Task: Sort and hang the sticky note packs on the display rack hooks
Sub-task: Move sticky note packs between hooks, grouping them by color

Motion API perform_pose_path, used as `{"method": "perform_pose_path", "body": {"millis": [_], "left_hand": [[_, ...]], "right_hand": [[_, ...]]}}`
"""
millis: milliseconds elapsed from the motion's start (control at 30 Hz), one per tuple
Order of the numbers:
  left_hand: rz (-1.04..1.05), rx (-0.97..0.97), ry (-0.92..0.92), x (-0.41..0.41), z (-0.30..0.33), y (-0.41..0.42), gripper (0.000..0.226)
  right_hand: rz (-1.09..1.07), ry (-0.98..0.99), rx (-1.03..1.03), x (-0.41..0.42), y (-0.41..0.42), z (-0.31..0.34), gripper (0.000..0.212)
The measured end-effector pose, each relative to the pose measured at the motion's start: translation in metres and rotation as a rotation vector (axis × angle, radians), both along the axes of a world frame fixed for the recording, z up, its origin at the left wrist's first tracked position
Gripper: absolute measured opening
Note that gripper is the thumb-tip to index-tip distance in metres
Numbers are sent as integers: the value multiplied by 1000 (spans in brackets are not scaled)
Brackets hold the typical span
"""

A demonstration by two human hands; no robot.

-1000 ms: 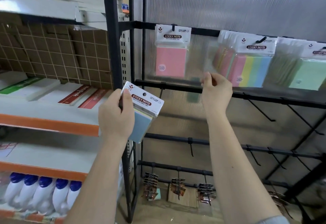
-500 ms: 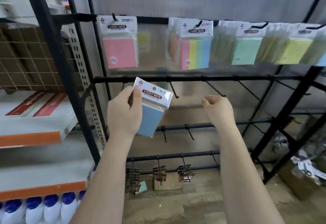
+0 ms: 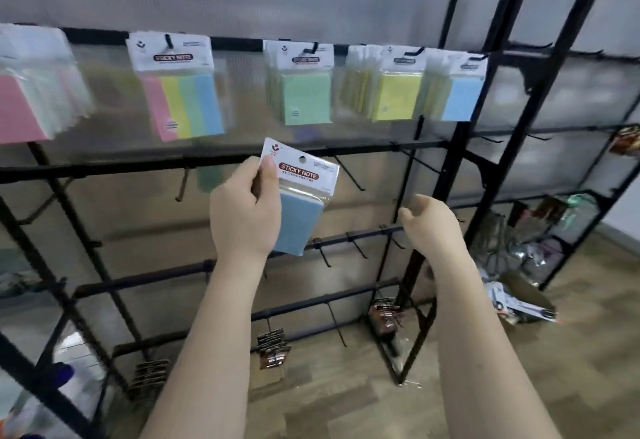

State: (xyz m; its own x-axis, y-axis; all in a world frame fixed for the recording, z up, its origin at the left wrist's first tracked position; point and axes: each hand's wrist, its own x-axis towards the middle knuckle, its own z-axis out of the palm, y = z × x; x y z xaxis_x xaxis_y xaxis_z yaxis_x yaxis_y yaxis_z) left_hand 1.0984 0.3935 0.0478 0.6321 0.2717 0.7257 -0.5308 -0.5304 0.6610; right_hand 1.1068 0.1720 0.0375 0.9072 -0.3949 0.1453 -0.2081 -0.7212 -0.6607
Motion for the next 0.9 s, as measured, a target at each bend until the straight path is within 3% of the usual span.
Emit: {"method": "perform_pose_path", "body": {"millis": [167, 400, 900], "left_hand": [[-18, -39, 8, 2, 3, -98, 45], [-104, -128, 54, 10, 12, -192, 44], [-182, -193, 10, 100, 40, -272, 49]], "right_hand": [[18, 2, -64, -3, -91, 5, 44], [105, 3, 3, 0, -175, 3, 43], [261, 22, -45, 76, -245, 7, 50]]}}
